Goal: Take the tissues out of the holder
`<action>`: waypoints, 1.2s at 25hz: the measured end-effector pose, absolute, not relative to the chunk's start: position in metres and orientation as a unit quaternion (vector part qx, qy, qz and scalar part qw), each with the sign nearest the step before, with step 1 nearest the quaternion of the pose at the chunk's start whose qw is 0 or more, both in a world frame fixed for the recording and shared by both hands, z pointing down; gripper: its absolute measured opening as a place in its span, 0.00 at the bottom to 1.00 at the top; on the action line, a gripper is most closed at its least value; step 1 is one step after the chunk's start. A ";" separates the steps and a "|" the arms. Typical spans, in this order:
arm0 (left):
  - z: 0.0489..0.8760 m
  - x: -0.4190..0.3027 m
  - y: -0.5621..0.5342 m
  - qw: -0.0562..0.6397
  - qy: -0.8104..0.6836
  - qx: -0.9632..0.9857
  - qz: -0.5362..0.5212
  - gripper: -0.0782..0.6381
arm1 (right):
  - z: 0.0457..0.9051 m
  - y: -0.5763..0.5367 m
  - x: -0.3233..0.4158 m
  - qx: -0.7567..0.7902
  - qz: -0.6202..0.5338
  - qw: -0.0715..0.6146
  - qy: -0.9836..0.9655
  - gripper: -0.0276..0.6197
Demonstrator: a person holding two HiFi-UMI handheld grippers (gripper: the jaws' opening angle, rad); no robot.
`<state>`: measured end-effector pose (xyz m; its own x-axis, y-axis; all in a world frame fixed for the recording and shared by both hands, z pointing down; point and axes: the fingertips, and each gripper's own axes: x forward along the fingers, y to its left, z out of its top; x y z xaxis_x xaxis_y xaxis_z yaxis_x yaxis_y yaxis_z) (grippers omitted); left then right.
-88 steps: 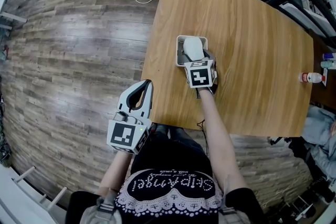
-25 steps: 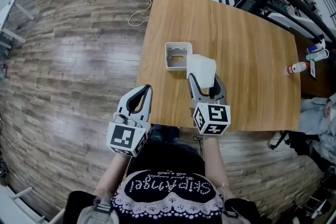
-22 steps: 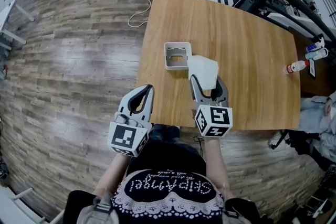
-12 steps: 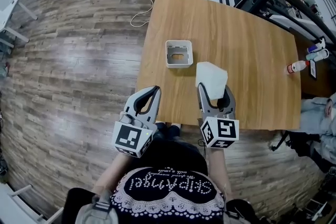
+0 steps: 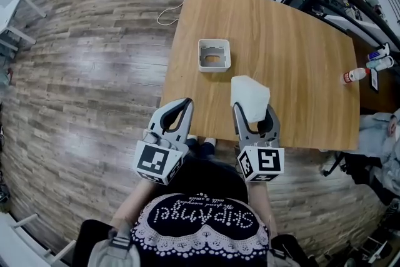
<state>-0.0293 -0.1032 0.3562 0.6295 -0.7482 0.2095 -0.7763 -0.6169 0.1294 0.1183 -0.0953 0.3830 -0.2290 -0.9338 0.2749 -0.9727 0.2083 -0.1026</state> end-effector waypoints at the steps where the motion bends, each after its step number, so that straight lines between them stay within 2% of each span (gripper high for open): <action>1: 0.355 -0.030 -0.103 0.105 -0.427 0.896 0.065 0.12 | 0.381 -0.093 0.116 0.614 0.125 0.077 -0.776 0.49; 12: 0.353 -0.044 -0.090 0.120 -0.445 0.884 0.071 0.12 | 0.392 -0.060 0.105 0.590 0.129 0.085 -0.793 0.49; 30: 0.347 -0.058 -0.089 0.103 -0.461 0.880 0.060 0.12 | 0.400 -0.046 0.103 0.582 0.140 0.090 -0.796 0.49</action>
